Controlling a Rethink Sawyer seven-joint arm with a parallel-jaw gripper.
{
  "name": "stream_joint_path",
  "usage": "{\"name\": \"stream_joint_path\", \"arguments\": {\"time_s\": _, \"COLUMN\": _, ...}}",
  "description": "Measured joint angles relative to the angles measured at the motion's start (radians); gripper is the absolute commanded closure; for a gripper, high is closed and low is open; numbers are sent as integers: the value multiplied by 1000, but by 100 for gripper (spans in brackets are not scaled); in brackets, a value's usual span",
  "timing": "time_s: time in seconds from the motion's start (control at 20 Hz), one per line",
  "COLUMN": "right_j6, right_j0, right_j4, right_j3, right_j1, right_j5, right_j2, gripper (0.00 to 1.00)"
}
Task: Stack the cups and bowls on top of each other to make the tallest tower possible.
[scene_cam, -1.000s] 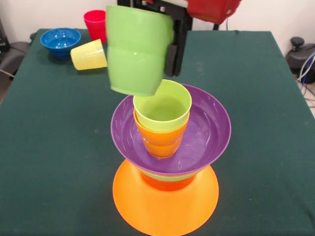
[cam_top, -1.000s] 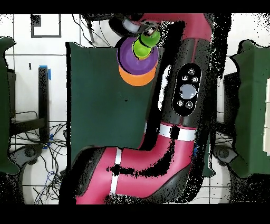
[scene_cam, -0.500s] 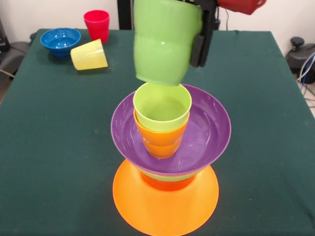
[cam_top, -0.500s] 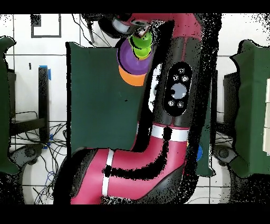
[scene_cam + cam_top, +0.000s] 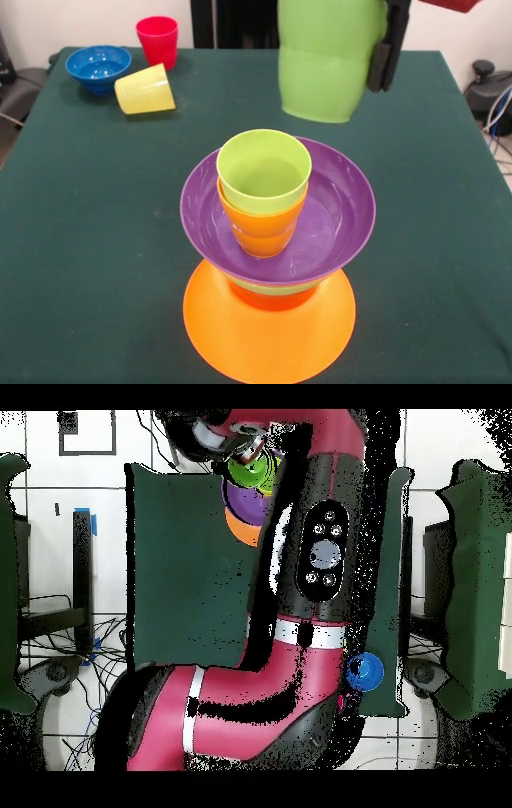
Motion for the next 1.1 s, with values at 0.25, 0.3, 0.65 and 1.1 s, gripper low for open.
{"name": "stream_joint_path", "arguments": {"time_s": 0.25, "right_j6": 0, "right_j0": 2, "right_j4": 34, "right_j3": -13, "right_j1": 41, "right_j5": 48, "right_j2": -15, "gripper": 100}}
{"name": "stream_joint_path", "arguments": {"time_s": 0.3, "right_j6": 0, "right_j0": 2, "right_j4": 35, "right_j3": -15, "right_j1": 49, "right_j5": 51, "right_j2": -17, "gripper": 100}}
{"name": "stream_joint_path", "arguments": {"time_s": 0.65, "right_j6": 0, "right_j0": 2, "right_j4": 36, "right_j3": -23, "right_j1": 90, "right_j5": 51, "right_j2": -44, "gripper": 100}}
{"name": "stream_joint_path", "arguments": {"time_s": 1.1, "right_j6": 0, "right_j0": 0, "right_j4": 61, "right_j3": -23, "right_j1": 98, "right_j5": 51, "right_j2": -79, "gripper": 100}}
